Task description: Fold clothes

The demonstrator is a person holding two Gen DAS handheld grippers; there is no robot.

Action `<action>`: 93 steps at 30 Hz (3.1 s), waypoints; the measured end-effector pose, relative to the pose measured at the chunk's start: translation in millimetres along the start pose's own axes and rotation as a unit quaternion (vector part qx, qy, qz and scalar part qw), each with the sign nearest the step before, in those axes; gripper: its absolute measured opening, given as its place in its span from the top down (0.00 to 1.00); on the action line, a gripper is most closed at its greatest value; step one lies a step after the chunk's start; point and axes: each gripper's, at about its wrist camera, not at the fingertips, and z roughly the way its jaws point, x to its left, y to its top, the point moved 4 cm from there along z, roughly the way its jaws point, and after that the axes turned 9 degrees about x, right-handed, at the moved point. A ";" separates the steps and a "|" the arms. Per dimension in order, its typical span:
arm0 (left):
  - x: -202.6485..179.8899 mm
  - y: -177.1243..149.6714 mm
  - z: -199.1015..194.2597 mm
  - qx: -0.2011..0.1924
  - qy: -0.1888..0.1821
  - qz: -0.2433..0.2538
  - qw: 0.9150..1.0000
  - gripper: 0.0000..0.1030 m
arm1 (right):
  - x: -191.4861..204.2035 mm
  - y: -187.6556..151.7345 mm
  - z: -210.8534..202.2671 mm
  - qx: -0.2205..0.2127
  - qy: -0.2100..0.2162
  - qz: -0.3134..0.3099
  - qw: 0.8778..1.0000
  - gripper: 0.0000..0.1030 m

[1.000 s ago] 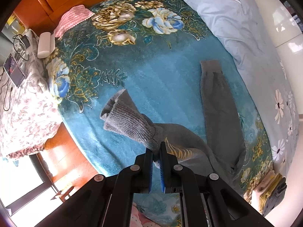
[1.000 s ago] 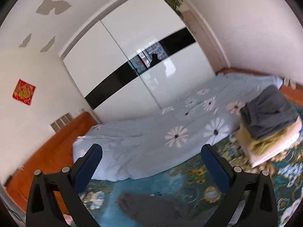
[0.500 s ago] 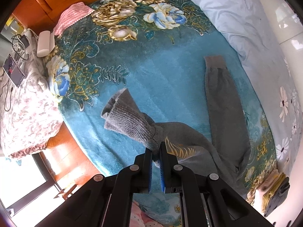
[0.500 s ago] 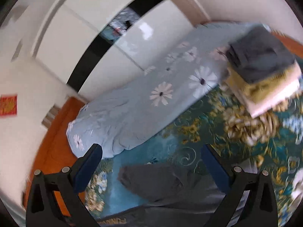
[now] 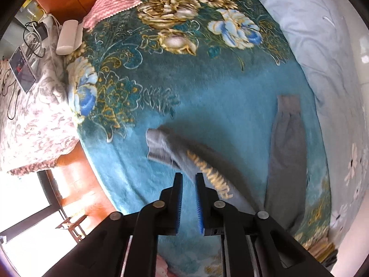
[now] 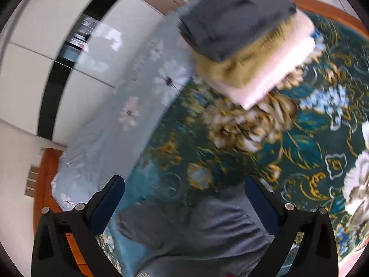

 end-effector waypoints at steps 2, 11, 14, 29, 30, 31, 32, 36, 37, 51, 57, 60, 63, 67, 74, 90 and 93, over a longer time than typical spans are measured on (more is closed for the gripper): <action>-13.1 9.0 8.3 0.005 -0.003 0.001 1.000 0.81 | -11.6 -1.0 12.6 0.014 -0.004 0.034 0.999 0.00; -140.2 25.6 94.0 0.080 -0.018 0.075 0.994 0.80 | -56.9 -4.7 56.8 0.063 -0.074 0.170 0.981 0.00; -197.1 30.1 124.2 0.104 -0.033 0.099 0.989 0.80 | -69.5 -5.7 65.3 0.080 -0.106 0.190 0.973 0.00; -355.6 116.2 208.3 0.123 -0.067 0.049 0.989 0.40 | -95.9 -13.9 94.2 0.144 -0.214 0.217 0.941 0.00; -359.8 118.9 213.0 0.121 -0.056 0.052 0.990 0.39 | -95.9 -15.0 95.2 0.147 -0.217 0.217 0.940 0.00; -364.0 121.5 217.6 0.119 -0.046 0.055 0.990 0.36 | -95.8 -16.1 96.2 0.150 -0.220 0.216 0.940 0.00; -368.0 123.5 222.1 0.119 -0.038 0.056 0.991 0.31 | -95.5 -17.2 97.3 0.152 -0.221 0.214 0.939 0.00; -384.1 123.1 229.4 0.125 0.003 0.056 0.991 0.24 | -96.3 -19.8 100.9 0.158 -0.228 0.210 0.937 0.00; -388.2 122.3 230.3 0.125 0.022 0.059 0.990 0.25 | -97.0 -19.9 101.5 0.159 -0.231 0.210 0.937 0.00; -380.4 104.9 174.0 0.114 0.042 0.158 0.980 0.93 | -106.3 1.5 119.1 0.169 -0.223 0.216 0.936 0.00; -350.4 92.8 106.1 0.107 -0.046 0.188 0.975 0.92 | -107.7 4.7 136.5 0.207 -0.233 0.206 0.928 0.34; -314.4 94.7 94.1 0.104 -0.057 0.173 0.978 0.92 | -107.0 2.6 134.9 0.212 -0.227 0.199 0.929 0.42; -283.5 84.9 95.2 0.104 -0.064 0.146 0.982 0.92 | -102.7 -0.6 127.6 0.221 -0.212 0.192 0.932 0.64; -239.1 64.4 86.7 0.110 -0.075 0.126 0.983 0.93 | -88.8 -11.6 115.6 0.244 -0.189 0.168 0.936 0.87; -246.2 70.3 34.2 0.095 -0.143 0.168 0.971 0.93 | -37.8 3.2 68.1 0.197 -0.146 0.108 0.963 0.93; -98.5 75.2 118.7 0.094 0.035 0.115 0.988 0.93 | -92.9 -55.9 89.0 0.219 -0.270 0.091 0.933 0.92; -84.5 76.0 126.5 0.108 0.035 0.090 0.989 0.91 | -89.5 -48.4 76.8 0.215 -0.269 0.085 0.935 0.88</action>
